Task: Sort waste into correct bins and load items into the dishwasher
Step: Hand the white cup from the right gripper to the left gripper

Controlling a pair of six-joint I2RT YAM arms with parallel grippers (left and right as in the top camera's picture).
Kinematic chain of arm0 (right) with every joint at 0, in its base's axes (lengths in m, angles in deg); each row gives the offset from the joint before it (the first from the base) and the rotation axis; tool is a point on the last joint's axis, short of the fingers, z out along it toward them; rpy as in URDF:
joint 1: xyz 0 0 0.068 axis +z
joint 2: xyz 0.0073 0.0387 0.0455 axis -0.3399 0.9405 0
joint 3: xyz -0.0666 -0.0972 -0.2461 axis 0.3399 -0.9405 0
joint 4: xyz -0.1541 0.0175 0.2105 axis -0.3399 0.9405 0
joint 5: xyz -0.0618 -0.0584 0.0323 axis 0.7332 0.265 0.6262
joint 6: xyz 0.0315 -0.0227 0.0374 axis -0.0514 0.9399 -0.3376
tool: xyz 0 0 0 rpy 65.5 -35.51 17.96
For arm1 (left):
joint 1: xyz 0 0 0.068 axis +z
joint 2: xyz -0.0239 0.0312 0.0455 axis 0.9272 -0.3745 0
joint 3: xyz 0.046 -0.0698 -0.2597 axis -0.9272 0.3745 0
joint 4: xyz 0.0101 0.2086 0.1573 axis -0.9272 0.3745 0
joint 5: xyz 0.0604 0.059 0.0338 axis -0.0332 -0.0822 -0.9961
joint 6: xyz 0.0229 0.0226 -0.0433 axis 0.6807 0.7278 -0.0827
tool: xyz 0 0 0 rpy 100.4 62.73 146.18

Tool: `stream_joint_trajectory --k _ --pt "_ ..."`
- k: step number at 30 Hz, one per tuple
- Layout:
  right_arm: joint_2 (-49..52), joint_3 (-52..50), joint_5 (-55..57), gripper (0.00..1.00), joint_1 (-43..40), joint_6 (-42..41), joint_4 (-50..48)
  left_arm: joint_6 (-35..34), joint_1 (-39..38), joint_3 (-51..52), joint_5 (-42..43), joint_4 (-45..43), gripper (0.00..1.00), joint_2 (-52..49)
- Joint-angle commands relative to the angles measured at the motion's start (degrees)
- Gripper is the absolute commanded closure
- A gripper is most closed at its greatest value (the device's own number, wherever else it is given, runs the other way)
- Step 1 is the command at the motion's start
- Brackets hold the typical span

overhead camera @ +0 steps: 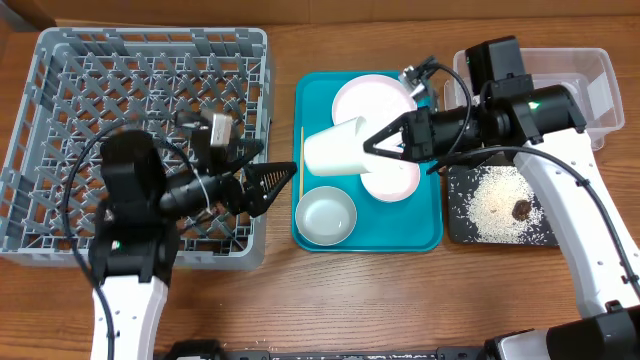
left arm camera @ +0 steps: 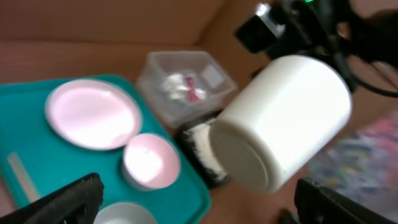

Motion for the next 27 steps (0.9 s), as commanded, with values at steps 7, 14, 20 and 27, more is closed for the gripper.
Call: stream_joint_trajectory --k 7,14,20,27 --pt "-0.1 0.4 -8.6 0.96 1.4 1.9 -1.7 -3.8 -2.4 -0.9 20.7 -13.1 0.00 -4.7" --pt "-0.1 0.4 -11.9 0.96 1.7 1.9 -2.1 -6.6 -8.2 -0.9 16.7 -18.5 0.00 -4.7" --pt "-0.1 0.4 -12.0 0.96 3.0 1.9 -2.0 -7.1 -12.0 -0.9 12.3 -19.9 0.01 -4.7" --pt "-0.1 0.4 -11.9 0.96 3.9 1.9 -2.0 -8.1 -12.5 -0.9 11.1 -22.8 0.11 -4.7"
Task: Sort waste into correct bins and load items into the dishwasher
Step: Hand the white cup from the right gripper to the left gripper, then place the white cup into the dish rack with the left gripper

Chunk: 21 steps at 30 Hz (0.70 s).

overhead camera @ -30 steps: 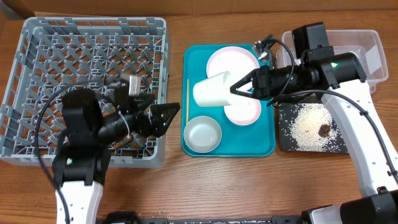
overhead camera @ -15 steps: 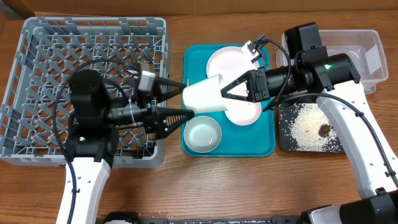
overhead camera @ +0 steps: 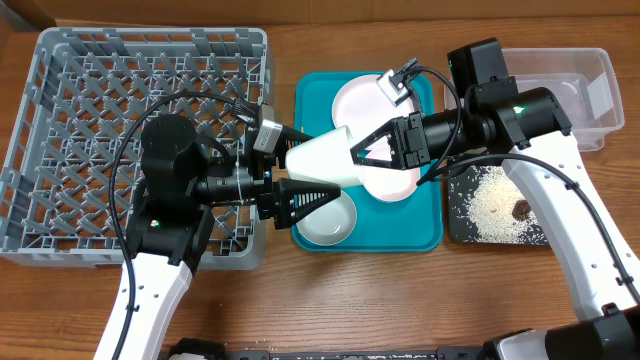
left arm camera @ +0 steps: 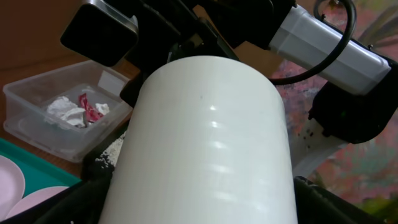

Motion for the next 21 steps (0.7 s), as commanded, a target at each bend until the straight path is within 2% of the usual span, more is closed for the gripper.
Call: stream_joint_trajectory --k 1,9,16,21 --pt "-0.1 0.4 -1.6 0.96 0.5 0.6 -0.3 -1.0 -0.2 -0.9 -1.3 -1.2 0.13 0.0" --pt "-0.1 0.4 -1.6 0.96 0.5 0.6 0.0 -1.0 -0.2 -0.9 -2.2 -2.0 0.16 0.0" --pt "-0.1 0.4 -1.6 0.96 0.5 0.6 0.1 -1.0 -0.2 -0.9 -2.6 -2.0 0.28 0.0" --pt "-0.1 0.4 -1.6 0.96 0.5 0.6 0.2 -1.0 -0.1 -0.9 -3.2 -1.9 0.40 0.0"
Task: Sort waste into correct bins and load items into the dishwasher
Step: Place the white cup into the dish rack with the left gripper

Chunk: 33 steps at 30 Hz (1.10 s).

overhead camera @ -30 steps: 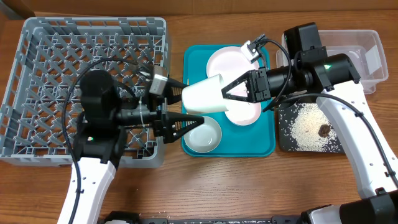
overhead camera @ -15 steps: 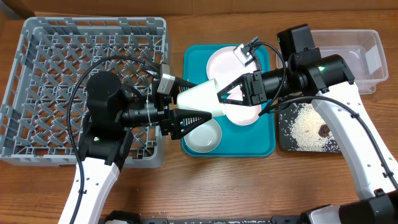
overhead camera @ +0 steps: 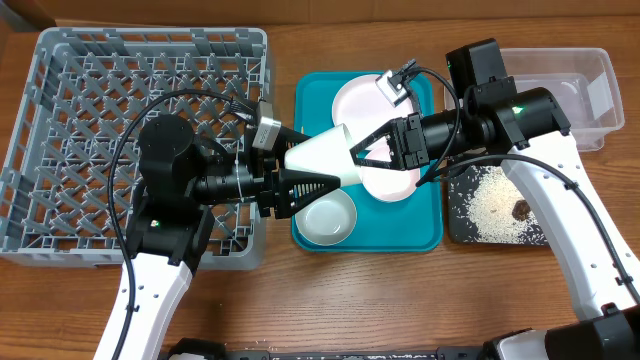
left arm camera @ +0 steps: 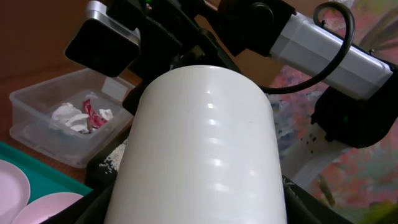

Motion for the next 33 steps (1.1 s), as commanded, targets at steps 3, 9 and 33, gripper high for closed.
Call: stream_joint_trajectory --k 3,9,33 --pt "-0.2 0.4 -1.9 0.96 0.4 0.0 0.0 0.3 0.0 -0.9 -3.4 0.0 0.43 -0.1" --pt "-0.2 0.4 -0.6 0.96 0.4 0.0 0.0 0.3 0.0 -0.9 -4.4 0.3 0.55 -0.3" --pt "-0.2 0.5 55.3 0.68 -16.6 -1.5 15.8 10.8 4.7 -6.9 -52.1 45.5 0.91 1.1"
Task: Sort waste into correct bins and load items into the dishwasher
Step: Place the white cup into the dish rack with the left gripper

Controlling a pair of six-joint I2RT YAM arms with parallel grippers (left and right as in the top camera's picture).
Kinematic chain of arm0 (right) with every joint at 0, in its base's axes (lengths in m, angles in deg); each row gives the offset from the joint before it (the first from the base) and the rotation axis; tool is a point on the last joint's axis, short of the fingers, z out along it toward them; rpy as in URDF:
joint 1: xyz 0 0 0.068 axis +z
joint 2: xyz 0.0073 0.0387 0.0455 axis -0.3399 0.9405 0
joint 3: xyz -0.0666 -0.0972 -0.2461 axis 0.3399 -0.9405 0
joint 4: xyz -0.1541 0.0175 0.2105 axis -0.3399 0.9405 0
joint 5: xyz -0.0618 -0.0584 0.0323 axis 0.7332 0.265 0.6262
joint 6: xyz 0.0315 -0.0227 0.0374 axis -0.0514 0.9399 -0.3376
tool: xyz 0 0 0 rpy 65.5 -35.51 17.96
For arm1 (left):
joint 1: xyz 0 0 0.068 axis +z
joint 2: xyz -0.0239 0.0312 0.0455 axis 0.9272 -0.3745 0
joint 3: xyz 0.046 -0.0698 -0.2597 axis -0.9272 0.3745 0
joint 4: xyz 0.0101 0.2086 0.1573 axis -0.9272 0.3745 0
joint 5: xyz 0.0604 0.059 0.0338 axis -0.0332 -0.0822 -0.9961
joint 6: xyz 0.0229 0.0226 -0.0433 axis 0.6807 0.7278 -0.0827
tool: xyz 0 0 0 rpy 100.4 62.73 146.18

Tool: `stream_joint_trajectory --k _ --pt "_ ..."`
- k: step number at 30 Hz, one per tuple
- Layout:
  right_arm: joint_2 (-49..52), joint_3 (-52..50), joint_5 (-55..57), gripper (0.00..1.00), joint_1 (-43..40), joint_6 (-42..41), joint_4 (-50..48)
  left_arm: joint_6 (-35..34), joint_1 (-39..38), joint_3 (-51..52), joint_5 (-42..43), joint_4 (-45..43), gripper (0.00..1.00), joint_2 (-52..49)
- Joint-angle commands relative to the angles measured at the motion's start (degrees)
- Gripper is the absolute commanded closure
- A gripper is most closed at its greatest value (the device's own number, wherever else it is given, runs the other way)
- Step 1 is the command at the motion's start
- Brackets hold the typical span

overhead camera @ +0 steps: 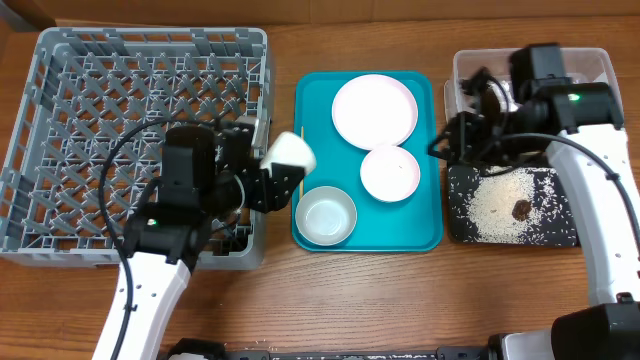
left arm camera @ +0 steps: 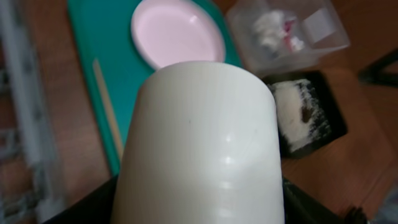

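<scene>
A white cup [overhead camera: 288, 153] lies sideways in my left gripper [overhead camera: 278, 170], which is shut on it just off the right edge of the grey dish rack [overhead camera: 130, 100]. In the left wrist view the cup [left arm camera: 199, 143] fills the frame, and only dark finger edges show at the bottom corners. My right gripper [overhead camera: 440, 148] hangs with its fingers spread and nothing in them, between the teal tray [overhead camera: 420, 240] and the black tray of rice [overhead camera: 510, 205].
On the teal tray are a large pink plate [overhead camera: 375, 108], a smaller dish [overhead camera: 390, 172], a white bowl [overhead camera: 327, 215] and a wooden stick [overhead camera: 301, 150]. A clear bin [overhead camera: 590, 70] holding crumpled waste stands at the back right.
My right gripper has let go of the cup and now sits to the right, by the black tray. My left gripper keeps the cup and has moved back left to the rack's edge.
At first my right gripper held the cup over the tray with my left gripper open beside the rack. Then my left gripper's fingers stood around the cup's base and closed on it. Now only the left holds it, near the rack.
</scene>
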Motion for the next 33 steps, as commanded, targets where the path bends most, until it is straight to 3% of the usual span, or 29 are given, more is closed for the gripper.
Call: stream_joint_trajectory --k 1,6,9,16,25,33 --pt "-0.4 0.5 13.4 0.67 -3.2 0.0 2.7 1.4 4.4 -7.5 -11.5 10.5 0.91 1.2" --pt "-0.6 0.5 16.2 0.65 -6.2 0.0 4.5 1.5 11.8 -18.4 -19.6 26.9 0.96 1.2" --pt "-0.6 0.5 16.2 0.65 -6.4 0.0 4.5 1.5 15.8 -21.8 -25.2 31.6 0.95 1.2" --pt "-0.6 0.5 15.9 0.65 -6.4 0.0 4.6 1.5 22.0 -21.8 -29.0 34.8 0.95 -2.8" --pt "-0.6 0.5 15.8 0.65 -6.4 0.0 5.1 2.1 22.2 -21.8 -29.2 35.5 0.96 -15.9" --pt "-0.6 0.5 15.8 0.65 -6.4 0.0 5.2 2.1 22.5 -21.8 -34.5 34.8 0.96 -25.4"
